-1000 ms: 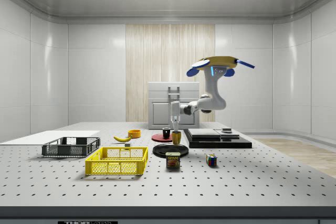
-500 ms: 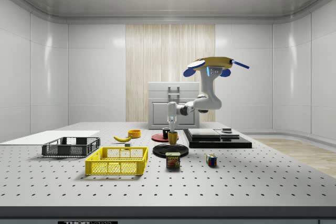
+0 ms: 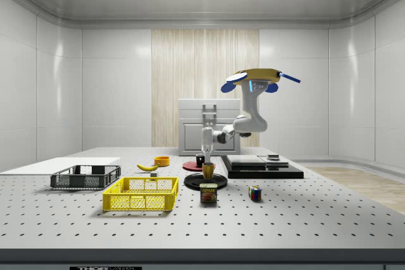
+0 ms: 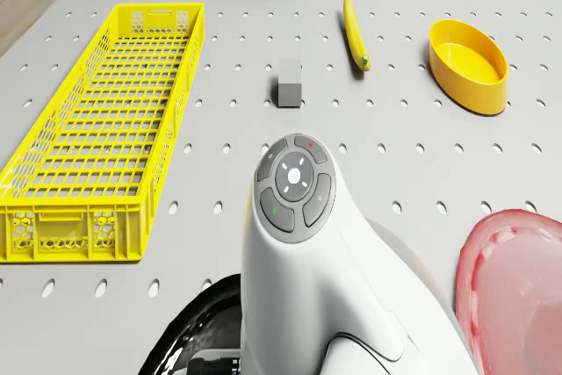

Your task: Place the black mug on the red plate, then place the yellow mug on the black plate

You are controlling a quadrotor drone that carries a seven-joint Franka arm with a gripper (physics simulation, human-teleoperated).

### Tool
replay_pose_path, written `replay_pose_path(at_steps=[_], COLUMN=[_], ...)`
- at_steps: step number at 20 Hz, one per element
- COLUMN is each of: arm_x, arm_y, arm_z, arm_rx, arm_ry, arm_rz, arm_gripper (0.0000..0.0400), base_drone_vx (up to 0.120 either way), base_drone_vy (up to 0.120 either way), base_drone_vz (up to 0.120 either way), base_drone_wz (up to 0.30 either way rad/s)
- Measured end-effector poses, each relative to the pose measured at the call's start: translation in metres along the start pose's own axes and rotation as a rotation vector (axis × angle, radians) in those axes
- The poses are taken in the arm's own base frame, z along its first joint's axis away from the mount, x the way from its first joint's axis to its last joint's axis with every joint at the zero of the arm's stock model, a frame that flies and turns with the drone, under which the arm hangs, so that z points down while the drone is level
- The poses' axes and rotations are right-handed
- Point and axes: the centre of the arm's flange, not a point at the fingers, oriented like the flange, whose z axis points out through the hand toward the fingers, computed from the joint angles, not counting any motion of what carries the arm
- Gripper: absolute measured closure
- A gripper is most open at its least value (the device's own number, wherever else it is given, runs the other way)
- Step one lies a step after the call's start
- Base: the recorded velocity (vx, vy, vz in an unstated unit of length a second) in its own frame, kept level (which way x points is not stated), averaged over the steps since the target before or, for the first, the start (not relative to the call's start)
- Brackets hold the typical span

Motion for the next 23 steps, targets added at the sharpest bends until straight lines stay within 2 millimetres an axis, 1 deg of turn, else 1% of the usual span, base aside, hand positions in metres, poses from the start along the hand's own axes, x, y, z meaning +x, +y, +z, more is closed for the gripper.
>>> replay_pose_path(at_steps=[6, 7, 8, 9, 10, 12, 14, 16, 19, 23], arm_x=[-0.008, -0.009, -0.010, -0.010, -0.011, -0.011, -0.012, -0.012, -0.012, -0.013], arm_y=[-0.008, -0.009, -0.010, -0.010, -0.011, -0.011, -0.012, -0.012, -0.012, -0.012], arm_z=[0.010, 0.011, 0.012, 0.012, 0.010, 0.005, -0.002, -0.010, -0.024, -0.042], arm_rx=[0.000, 0.000, 0.000, 0.000, 0.000, 0.000, 0.000, 0.000, 0.000, 0.000], arm_ry=[0.000, 0.000, 0.000, 0.000, 0.000, 0.000, 0.000, 0.000, 0.000, 0.000], arm_rz=[0.000, 0.000, 0.000, 0.000, 0.000, 0.000, 0.000, 0.000, 0.000, 0.000], arm_gripper=[0.0290, 0.0246, 0.0191, 0.0149, 0.0116, 0.0070, 0.0043, 0.0026, 0.0012, 0.0005], base_drone_vx=[0.000, 0.000, 0.000, 0.000, 0.000, 0.000, 0.000, 0.000, 0.000, 0.000], base_drone_vy=[0.000, 0.000, 0.000, 0.000, 0.000, 0.000, 0.000, 0.000, 0.000, 0.000], base_drone_vz=[0.000, 0.000, 0.000, 0.000, 0.000, 0.000, 0.000, 0.000, 0.000, 0.000], base_drone_wz=[0.000, 0.000, 0.000, 0.000, 0.000, 0.000, 0.000, 0.000, 0.000, 0.000])
